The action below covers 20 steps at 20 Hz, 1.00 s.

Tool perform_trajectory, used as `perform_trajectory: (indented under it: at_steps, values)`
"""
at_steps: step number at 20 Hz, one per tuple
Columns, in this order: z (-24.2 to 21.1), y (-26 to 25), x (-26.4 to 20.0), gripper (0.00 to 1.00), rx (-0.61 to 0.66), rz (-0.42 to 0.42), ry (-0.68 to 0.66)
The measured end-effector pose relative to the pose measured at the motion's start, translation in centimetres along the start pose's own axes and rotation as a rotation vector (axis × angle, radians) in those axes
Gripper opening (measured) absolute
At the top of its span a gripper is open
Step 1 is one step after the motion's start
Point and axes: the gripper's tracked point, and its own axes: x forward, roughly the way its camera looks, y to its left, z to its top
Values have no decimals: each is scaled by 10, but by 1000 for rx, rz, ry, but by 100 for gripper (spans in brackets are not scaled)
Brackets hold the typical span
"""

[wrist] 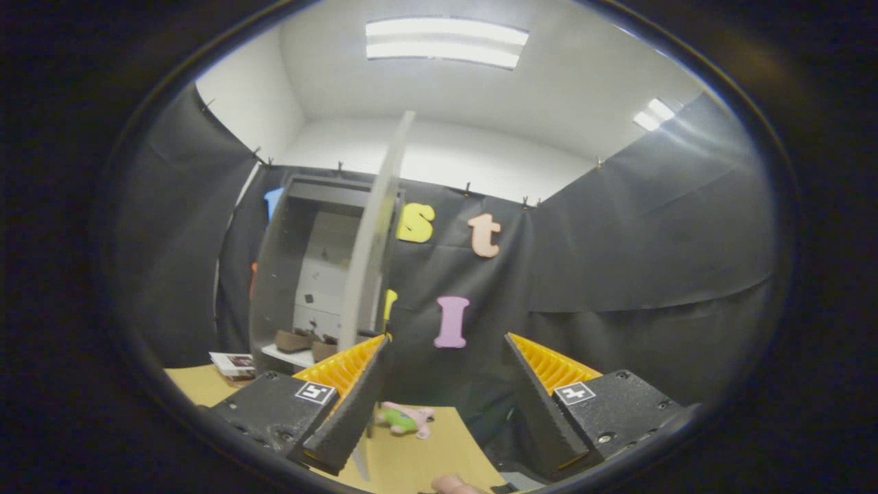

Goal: Open the shoe cabinet door, grab the shoes and put them into the shoe cabinet, then close the shoe cabinet door.

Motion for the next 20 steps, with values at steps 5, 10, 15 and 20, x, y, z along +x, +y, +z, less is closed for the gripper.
perform_trajectory:
  at_steps: [5,10,15,20]
  values:
    - [-54,-20,51,100,63,-53,139]
    - [-100,29,74,100,64,102,281]
    - [-100,67,73,94,27,178,300]
    - [-95,95,61,93,63,208,287]
